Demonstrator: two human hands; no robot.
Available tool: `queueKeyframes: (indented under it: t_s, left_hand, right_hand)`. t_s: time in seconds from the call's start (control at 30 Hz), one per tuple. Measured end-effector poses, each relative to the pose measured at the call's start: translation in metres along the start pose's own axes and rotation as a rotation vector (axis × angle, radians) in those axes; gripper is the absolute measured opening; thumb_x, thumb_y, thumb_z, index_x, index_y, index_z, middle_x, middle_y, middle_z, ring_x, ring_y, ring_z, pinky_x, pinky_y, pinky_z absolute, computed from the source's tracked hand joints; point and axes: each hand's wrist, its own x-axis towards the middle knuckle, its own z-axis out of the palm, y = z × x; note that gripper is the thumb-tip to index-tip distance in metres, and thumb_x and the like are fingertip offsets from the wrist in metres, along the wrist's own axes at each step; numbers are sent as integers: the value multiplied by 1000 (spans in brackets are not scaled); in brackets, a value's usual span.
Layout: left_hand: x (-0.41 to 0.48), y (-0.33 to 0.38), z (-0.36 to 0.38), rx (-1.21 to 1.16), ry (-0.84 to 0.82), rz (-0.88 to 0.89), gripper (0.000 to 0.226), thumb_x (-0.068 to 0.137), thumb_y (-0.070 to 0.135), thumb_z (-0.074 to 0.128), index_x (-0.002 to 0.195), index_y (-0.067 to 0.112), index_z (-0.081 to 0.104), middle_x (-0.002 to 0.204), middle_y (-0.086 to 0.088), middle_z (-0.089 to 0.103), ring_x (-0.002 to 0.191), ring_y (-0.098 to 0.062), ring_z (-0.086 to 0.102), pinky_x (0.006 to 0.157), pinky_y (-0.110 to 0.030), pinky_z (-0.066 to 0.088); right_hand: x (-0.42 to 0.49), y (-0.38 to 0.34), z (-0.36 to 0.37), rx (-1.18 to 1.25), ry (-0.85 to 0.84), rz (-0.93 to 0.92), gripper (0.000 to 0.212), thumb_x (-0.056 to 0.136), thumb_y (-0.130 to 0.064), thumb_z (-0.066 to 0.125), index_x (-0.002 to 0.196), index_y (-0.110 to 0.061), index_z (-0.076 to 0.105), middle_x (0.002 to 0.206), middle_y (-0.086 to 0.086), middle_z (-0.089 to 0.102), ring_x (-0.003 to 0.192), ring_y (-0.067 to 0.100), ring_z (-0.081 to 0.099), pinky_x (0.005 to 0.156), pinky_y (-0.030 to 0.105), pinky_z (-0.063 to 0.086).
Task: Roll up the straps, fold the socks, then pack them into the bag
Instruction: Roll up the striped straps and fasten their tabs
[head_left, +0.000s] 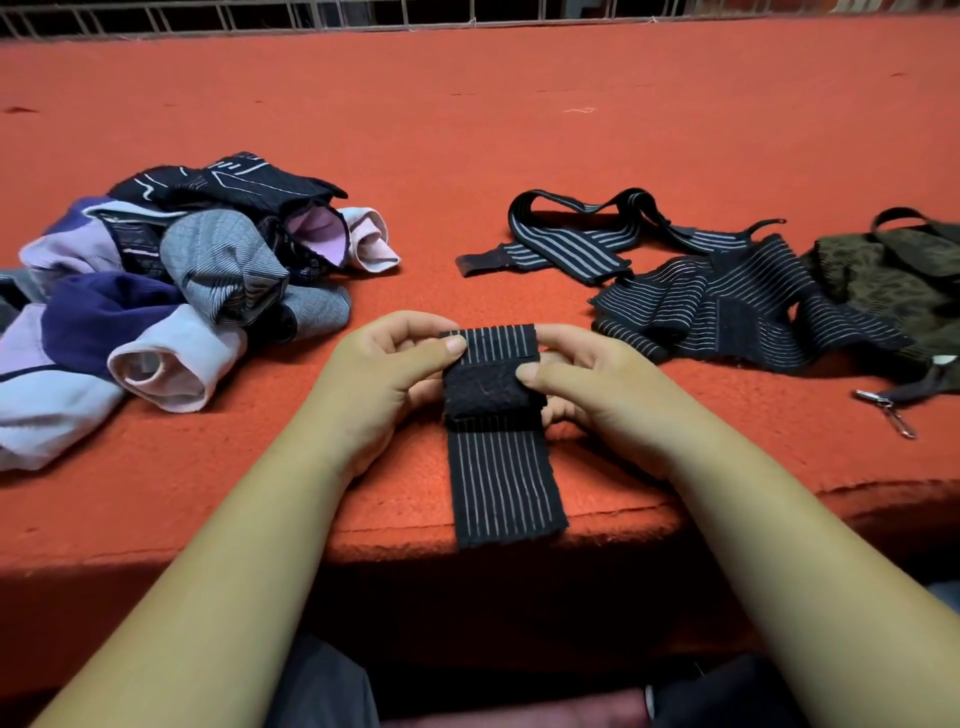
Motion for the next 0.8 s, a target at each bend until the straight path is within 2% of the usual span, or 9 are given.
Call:
queueKeyframes:
  t_s: [0.1,0.2,0.27,0.43,0.5,0.57,0.67,0.73,0.8]
  left_hand:
    - [-2,3,1,-55,33,18,14,94,7,74,108,8,73,100,-11,75,86,-17,70,74,-25,61]
    - [-3,1,1,-49,-34,-23,21,93,15,75,112,7,74,105,-15,75,90,-25,66,78,-30,61]
    - [-3,-1,1,40,-107,-50,23,93,17,77,113,7,74,102,-15,72,90,-28,62,78,-34,56]
    - [-1,-2,1,130,-109,-24,17,96,5,72,112,3,72,86,-5,71,83,-17,67,73,-28,56]
    - [-1,-2,-1,111,-88,-11,19,96,6,71,115,3,72,90,-6,75,86,-16,70,77,-30,58]
    - [0,-2,-2,80,-73,-4,22,97,6,70,119,3,71,102,-13,77,94,-20,73,83,-33,61]
    - [-1,-1,-1,65,-76,-10,24,99,5,68,123,5,70,100,-10,77,89,-17,73,76,-28,61]
    - [-1,-1,0,83,-90,-29,23,102,6,64,124,6,69,88,1,75,79,-9,70,72,-24,60]
    - [0,-2,0,106,-107,-57,19,105,10,60,122,8,69,89,3,74,81,-7,69,76,-22,59]
  right_hand:
    - [-1,-2,2,-138,-8,-18,19,101,-14,69,118,-12,76,95,10,68,77,23,57,69,33,48]
    - [1,1,5,-100,93,-55,12,101,-12,69,110,-10,76,87,10,68,77,26,56,68,35,50]
    - [3,4,5,-46,155,-73,10,101,-11,69,109,-9,75,82,12,66,73,29,56,63,36,53]
    - [3,4,5,-21,157,-94,16,103,-15,68,117,-16,75,85,12,65,72,27,57,60,36,55]
    - [2,3,5,-62,115,-84,21,105,-20,66,124,-23,74,83,13,64,71,26,59,63,38,56]
    - [2,1,5,-83,84,-76,24,107,-20,63,129,-24,72,79,13,63,69,29,59,63,40,56]
    - [3,0,5,2,80,-87,30,107,-13,62,135,-19,69,85,14,66,68,21,59,60,34,54]
    - [3,1,4,98,90,-88,32,107,-9,60,136,-18,70,96,15,68,76,22,60,65,34,53]
    - [4,2,4,172,95,-84,32,106,-4,58,132,-17,73,107,20,71,92,30,62,81,45,53]
